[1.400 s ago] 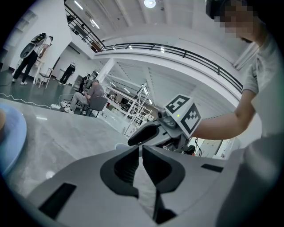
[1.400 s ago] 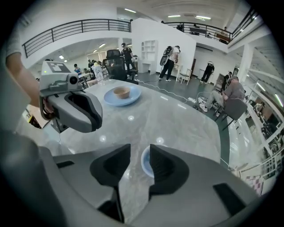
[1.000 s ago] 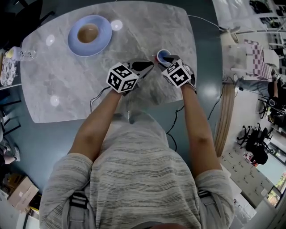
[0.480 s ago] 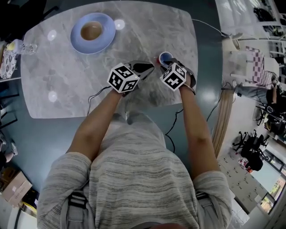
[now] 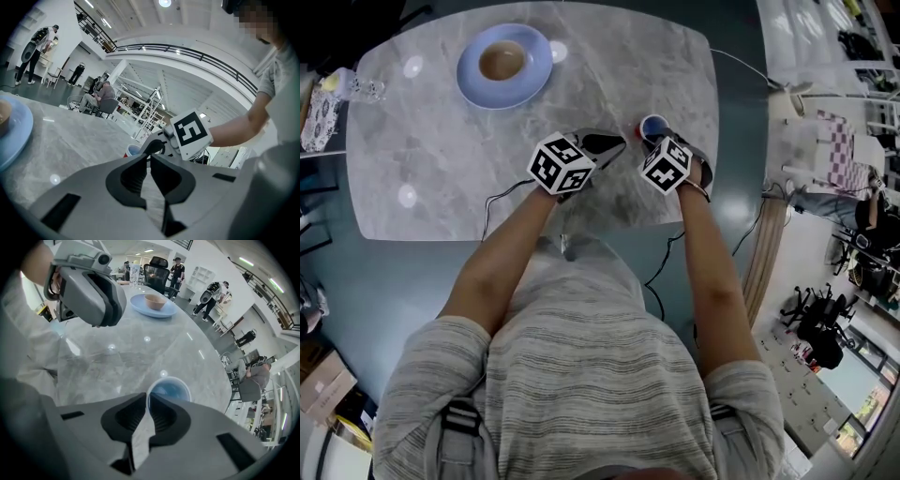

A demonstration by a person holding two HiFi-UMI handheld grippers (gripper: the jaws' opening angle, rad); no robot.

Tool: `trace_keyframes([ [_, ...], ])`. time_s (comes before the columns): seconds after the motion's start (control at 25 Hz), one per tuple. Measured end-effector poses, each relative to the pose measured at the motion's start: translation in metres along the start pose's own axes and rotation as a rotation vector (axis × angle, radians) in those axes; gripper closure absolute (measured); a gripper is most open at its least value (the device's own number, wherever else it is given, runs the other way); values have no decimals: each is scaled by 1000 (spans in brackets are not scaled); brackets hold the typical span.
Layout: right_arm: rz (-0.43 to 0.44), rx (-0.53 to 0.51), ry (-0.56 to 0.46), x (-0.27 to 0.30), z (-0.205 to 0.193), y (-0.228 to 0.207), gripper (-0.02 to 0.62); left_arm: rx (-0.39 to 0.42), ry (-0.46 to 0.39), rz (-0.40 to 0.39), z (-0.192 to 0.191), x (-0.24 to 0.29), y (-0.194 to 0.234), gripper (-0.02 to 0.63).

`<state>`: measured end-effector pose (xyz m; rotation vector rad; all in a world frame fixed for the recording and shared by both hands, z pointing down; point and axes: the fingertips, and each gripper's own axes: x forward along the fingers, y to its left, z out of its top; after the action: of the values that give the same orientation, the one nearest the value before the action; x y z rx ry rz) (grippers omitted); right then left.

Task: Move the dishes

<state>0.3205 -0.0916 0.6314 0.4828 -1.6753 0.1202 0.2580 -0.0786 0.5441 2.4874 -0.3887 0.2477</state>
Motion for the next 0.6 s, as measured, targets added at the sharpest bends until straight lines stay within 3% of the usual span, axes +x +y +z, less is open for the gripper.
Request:
trace_keyframes([
  [0.6, -19, -12, 15, -7, 17, -8, 554, -6, -33, 33, 8, -26, 12, 583],
])
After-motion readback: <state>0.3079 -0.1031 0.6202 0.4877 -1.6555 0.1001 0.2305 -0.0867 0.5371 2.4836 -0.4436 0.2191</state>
